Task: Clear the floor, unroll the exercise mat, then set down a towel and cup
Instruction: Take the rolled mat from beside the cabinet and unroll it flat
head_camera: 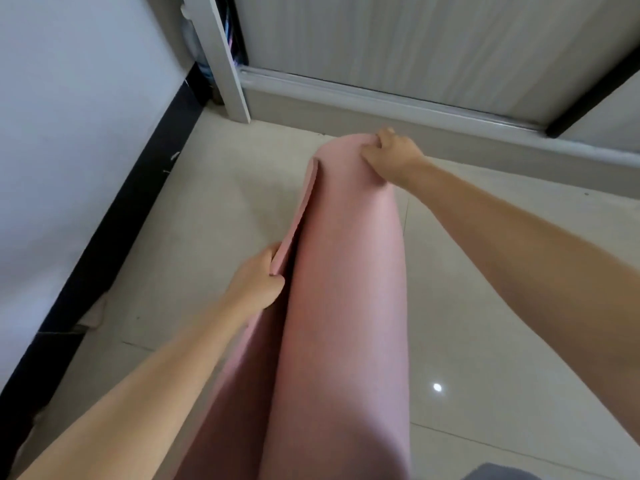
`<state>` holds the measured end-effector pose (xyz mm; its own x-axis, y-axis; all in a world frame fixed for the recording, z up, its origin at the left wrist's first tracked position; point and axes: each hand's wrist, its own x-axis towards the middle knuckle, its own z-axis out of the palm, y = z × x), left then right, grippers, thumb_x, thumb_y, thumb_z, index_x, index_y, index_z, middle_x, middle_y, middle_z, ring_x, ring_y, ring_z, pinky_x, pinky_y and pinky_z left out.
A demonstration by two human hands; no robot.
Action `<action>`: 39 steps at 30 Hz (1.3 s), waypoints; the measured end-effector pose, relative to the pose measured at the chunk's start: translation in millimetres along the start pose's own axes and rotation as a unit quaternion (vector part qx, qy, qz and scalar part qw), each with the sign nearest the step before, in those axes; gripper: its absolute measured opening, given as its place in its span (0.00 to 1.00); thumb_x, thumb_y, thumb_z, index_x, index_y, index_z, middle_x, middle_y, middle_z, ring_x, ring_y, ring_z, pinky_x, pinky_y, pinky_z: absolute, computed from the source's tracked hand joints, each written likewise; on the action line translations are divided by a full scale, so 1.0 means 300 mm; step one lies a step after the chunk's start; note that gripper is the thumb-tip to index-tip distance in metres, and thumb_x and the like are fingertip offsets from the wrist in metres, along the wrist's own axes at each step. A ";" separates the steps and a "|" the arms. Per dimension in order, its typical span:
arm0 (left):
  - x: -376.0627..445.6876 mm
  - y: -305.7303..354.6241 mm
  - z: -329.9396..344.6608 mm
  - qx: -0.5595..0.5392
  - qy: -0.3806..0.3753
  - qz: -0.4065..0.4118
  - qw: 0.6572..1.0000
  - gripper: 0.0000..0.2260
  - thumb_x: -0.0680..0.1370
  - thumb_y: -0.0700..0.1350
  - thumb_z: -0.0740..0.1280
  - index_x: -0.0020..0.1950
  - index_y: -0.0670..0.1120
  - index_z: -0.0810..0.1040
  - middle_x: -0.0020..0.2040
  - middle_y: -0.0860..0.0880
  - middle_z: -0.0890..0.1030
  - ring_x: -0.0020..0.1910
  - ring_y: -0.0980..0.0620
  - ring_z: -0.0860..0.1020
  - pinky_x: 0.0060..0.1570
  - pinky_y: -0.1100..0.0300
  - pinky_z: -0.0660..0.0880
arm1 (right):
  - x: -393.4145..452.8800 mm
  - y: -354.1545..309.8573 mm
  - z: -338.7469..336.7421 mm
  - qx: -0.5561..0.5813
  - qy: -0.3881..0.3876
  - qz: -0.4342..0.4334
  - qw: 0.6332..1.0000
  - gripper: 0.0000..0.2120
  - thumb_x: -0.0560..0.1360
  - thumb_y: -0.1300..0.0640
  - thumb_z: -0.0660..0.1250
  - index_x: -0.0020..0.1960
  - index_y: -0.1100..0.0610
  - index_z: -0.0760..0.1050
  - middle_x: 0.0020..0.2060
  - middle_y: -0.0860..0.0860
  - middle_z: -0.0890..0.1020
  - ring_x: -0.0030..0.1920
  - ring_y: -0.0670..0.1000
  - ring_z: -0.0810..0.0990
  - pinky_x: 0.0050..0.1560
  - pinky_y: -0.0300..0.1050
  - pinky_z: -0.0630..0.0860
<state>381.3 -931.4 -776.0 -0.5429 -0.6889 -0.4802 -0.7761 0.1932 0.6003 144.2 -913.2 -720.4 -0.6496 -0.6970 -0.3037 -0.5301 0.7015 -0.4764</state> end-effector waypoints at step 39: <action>0.003 -0.634 0.038 0.443 0.188 0.223 0.848 0.15 0.59 0.42 0.74 0.44 0.39 0.84 0.50 0.40 0.84 0.53 0.42 0.82 0.52 0.49 0.78 | -0.336 -0.034 0.686 -0.405 -0.093 -0.179 0.892 0.23 0.77 0.52 0.49 0.70 0.57 0.61 0.74 0.53 0.58 0.76 0.57 0.45 0.68 0.72 0.38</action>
<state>524.8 -960.9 -898.1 -0.8344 -0.5511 0.0063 -0.5474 0.8273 -0.1264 327.2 -880.7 -854.7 -0.2980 -0.8576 -0.4191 -0.9541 0.2534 0.1599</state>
